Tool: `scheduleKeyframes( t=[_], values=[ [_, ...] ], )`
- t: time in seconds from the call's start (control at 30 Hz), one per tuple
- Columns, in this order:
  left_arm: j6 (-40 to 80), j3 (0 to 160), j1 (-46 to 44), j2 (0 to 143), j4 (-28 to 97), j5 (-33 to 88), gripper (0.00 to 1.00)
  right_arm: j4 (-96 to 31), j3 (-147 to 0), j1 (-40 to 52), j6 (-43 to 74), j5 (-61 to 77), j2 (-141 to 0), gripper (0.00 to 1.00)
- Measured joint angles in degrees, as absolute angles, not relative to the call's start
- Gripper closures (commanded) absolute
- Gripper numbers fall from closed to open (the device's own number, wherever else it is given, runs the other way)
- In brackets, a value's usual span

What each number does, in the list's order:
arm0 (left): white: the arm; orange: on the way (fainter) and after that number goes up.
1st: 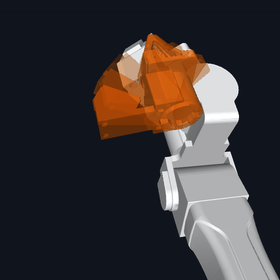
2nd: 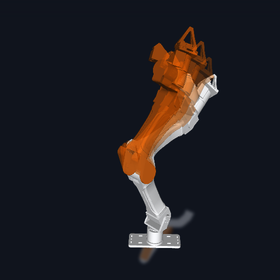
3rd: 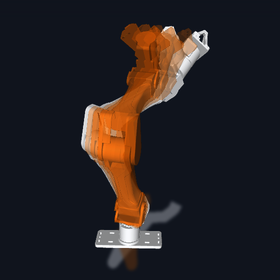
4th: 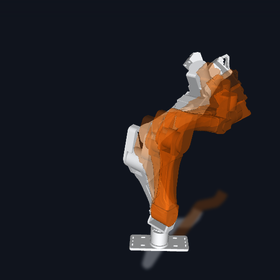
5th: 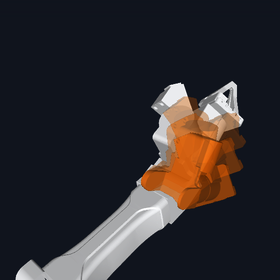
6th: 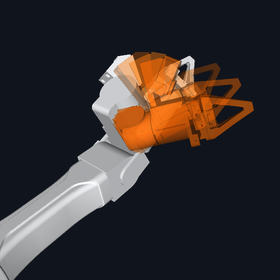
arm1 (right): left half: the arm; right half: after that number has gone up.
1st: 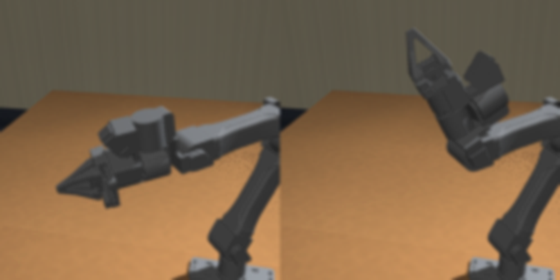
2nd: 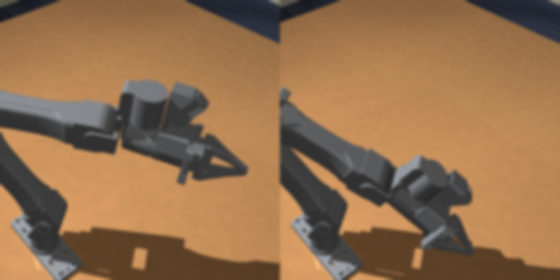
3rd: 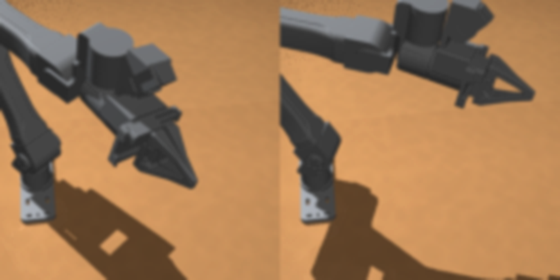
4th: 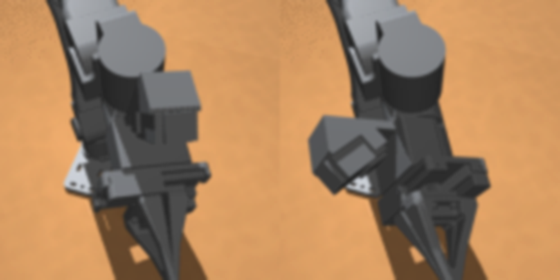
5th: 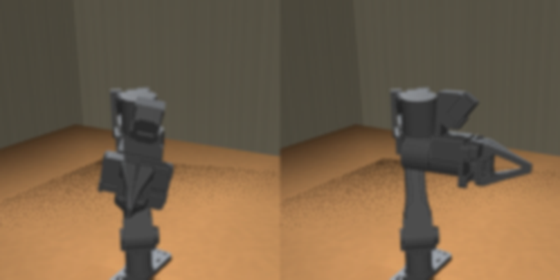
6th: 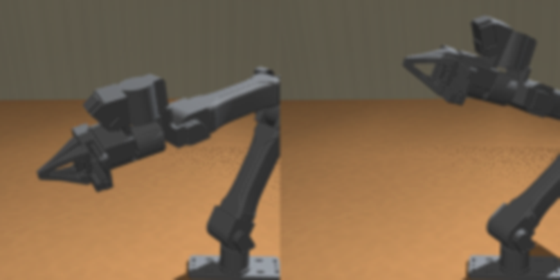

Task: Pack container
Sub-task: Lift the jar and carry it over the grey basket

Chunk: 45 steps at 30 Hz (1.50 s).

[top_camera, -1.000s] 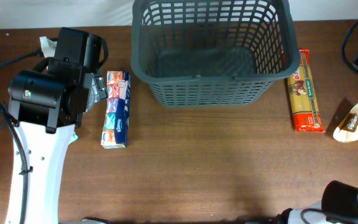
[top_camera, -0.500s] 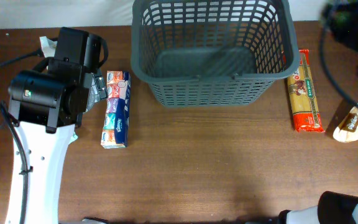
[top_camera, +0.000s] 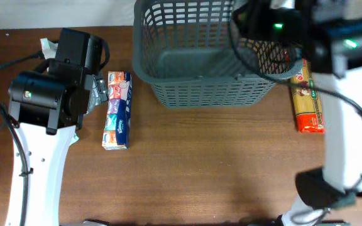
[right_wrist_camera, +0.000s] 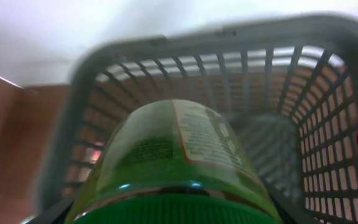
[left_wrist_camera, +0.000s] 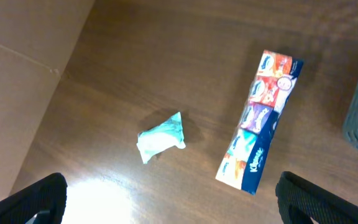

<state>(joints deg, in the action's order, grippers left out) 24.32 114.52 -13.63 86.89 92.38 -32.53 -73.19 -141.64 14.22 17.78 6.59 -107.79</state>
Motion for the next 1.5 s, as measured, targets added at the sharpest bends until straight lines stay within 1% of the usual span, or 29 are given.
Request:
scheduleKeyframes(
  t=[0.33, 0.8, 1.27, 1.5],
  values=[
    [24.32, 114.52, -13.63, 86.89, 93.73, -32.32, 0.0, -75.72, -141.62, 14.63, 17.45, -0.82, -119.66, 0.96],
    [24.29, 114.52, -13.63, 86.89, 93.71, -32.32, 0.01, -81.43, -141.62, 14.63, 17.34, -2.37, -129.38, 0.96],
    [24.29, 114.52, -13.63, 86.89, 93.91, -32.32, 0.0, -84.64, -141.51, 13.76, 18.06, -2.37, -130.47, 0.96],
    [24.32, 114.52, -13.63, 86.89, 94.06, -32.32, 0.0, -84.82, -137.69, 11.51, 19.11, -2.37, -130.47, 0.96]
  ],
)
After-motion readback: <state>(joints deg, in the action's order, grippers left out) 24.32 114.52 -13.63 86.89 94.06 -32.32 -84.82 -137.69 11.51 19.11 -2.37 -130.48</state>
